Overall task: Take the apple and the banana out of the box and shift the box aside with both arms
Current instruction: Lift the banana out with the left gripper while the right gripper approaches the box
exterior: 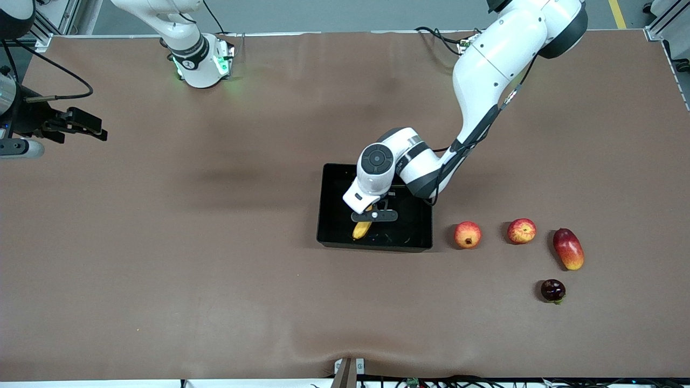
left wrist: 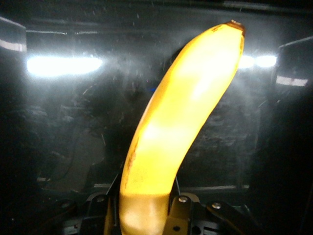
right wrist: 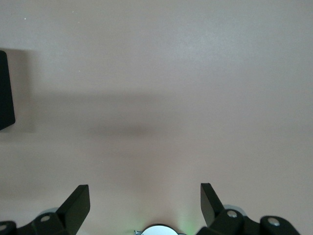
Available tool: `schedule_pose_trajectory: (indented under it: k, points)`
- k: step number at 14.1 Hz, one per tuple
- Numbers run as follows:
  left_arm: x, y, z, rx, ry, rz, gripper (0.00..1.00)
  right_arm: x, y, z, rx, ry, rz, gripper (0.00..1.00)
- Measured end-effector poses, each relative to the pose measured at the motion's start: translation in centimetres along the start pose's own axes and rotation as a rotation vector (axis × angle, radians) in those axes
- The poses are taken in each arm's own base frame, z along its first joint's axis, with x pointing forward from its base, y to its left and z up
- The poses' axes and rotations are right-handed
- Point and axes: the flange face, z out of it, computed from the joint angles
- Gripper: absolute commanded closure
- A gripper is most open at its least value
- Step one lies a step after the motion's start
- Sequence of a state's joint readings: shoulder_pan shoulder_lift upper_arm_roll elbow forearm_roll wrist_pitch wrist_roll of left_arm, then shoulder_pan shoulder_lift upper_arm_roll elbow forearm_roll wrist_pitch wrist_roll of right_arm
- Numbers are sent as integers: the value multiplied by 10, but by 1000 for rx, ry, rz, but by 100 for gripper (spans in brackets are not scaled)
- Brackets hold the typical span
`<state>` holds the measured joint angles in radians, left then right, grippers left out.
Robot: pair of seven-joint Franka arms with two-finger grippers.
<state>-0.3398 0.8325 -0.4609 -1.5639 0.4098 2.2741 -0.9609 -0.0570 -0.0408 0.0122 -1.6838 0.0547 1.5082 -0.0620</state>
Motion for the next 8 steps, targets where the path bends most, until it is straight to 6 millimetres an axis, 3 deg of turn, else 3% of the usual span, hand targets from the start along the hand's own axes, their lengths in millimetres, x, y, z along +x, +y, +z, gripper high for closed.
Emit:
schedule_pose_trajectory:
  k: [4, 8]
  points:
    - [19, 6, -39, -41, 63, -16, 100, 18, 0, 13, 4, -15, -3, 0]
    - [34, -5, -112, -36, 139, -38, 100, 62, -21, 61, 4, -50, -42, 0]
